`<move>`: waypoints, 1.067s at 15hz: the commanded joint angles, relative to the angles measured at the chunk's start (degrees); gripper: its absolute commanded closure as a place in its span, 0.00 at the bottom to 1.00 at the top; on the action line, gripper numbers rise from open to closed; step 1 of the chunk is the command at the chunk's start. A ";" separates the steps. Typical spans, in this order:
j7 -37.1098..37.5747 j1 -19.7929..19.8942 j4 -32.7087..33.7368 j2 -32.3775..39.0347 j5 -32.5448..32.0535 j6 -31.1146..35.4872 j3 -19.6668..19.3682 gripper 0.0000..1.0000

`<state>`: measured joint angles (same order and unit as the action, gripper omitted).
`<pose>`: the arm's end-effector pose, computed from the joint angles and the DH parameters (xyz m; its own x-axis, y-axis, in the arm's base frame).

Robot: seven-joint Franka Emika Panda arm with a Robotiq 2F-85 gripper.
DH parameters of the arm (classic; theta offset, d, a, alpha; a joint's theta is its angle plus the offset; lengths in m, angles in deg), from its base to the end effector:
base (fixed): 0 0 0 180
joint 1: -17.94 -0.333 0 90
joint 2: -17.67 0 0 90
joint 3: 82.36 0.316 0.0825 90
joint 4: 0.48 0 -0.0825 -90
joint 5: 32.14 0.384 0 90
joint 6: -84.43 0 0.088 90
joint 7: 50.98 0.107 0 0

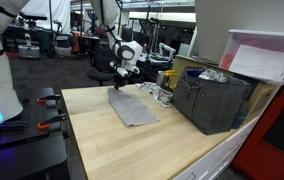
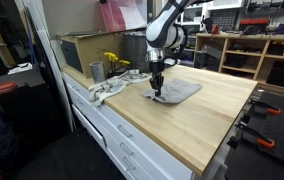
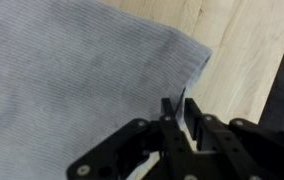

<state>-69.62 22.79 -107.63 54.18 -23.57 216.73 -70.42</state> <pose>0.6114 0.0754 0.1634 0.9400 0.3178 -0.1242 0.2774 -0.9237 -0.2642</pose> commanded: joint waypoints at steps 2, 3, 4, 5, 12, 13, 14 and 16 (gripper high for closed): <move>-3.21 4.35 -0.99 -5.99 6.42 -3.97 -0.36 0.40; -3.40 5.25 -0.77 -6.65 7.81 -4.54 -0.85 0.31; -3.49 6.27 -0.69 -7.24 9.17 -5.04 -1.45 0.25; -3.20 6.97 -0.47 -7.53 10.18 -5.26 -2.32 0.18; -5.72 12.14 2.87 -3.78 9.32 -7.48 -9.84 0.00; -7.53 12.95 3.39 -2.90 8.67 -7.42 -10.55 0.00; -8.95 13.52 4.09 -1.99 7.72 -7.63 -11.26 0.00; -11.69 14.66 5.44 0.01 5.49 -7.59 -12.36 0.00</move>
<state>-77.98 36.02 -105.67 51.25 -15.42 211.29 -81.68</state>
